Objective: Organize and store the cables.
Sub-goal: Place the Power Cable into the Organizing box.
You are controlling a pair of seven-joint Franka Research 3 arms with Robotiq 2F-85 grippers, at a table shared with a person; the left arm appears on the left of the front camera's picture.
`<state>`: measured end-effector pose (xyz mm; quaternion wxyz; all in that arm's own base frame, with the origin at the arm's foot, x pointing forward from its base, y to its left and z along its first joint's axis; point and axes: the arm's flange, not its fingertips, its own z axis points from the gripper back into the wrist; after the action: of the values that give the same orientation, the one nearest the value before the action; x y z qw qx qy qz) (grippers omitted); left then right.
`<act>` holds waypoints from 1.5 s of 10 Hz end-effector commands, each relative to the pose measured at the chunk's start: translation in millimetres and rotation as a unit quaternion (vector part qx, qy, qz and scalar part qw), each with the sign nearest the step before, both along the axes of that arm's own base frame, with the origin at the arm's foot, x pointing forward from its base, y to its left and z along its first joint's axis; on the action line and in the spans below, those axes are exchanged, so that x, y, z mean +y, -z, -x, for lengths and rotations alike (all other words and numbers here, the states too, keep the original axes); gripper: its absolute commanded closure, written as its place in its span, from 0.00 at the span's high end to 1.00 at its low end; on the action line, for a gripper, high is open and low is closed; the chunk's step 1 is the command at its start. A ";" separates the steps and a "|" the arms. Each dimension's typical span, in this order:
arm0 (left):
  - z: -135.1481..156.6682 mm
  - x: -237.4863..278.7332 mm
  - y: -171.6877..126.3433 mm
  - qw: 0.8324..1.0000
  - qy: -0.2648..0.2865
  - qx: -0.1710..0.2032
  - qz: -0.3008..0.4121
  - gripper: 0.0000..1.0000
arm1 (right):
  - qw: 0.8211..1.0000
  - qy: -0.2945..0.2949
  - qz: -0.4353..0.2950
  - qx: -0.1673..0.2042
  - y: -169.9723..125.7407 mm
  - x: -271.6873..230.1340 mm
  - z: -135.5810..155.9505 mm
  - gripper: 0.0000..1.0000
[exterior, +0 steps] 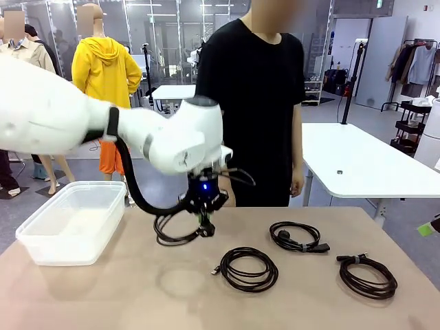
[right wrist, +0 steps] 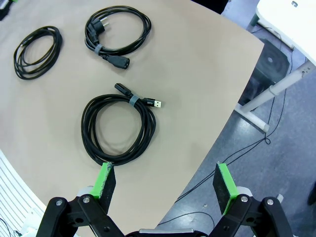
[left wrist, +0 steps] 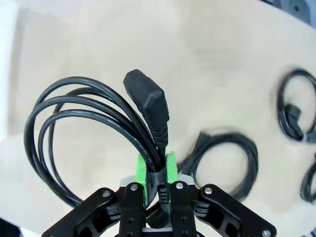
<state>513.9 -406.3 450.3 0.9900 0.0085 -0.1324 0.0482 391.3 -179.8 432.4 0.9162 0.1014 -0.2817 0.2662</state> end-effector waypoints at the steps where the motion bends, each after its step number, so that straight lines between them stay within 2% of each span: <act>1: 20.3 15.1 -18.1 0.998 0.041 -0.007 -0.042 0.11 | 1.000 0.002 -0.002 0.000 -0.6 -0.5 -0.1 1.00; 4: 29.7 20.4 -28.0 0.996 0.081 -0.015 -0.034 0.11 | 1.000 0.002 -0.002 0.000 -0.6 -0.5 -0.1 1.00; 5: 24.6 9.2 -36.0 0.998 0.049 -0.008 -0.035 0.11 | 1.000 0.002 -0.002 0.000 -0.6 -0.5 -0.1 1.00; 9: 24.6 9.2 -36.0 0.998 0.049 -0.008 -0.035 0.11 | 1.000 0.002 -0.002 0.000 -0.6 -0.5 -0.1 1.00; 10: 24.6 9.2 -32.8 0.998 0.058 -0.006 -0.035 0.18 | 1.000 0.002 -0.002 0.000 -0.6 -0.5 -0.1 1.00; 11: 16.6 33.1 -53.3 0.994 0.084 -0.013 -0.064 0.18 | 1.000 0.002 -0.002 0.000 -0.6 -0.5 -0.1 1.00; 13: 5.8 112.5 -90.1 0.994 0.088 -0.016 -0.067 0.18 | 1.000 0.002 -0.002 0.000 -0.6 -0.5 -0.1 1.00; 15: 6.2 182.9 -106.1 0.991 0.102 -0.052 -0.069 0.18 | 1.000 0.002 -0.002 0.000 -0.6 -0.5 -0.1 1.00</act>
<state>522.3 -249.5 561.2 0.9811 0.0743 -0.1726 -0.0455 391.3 -180.1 432.5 0.9163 0.1014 -0.2818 0.2659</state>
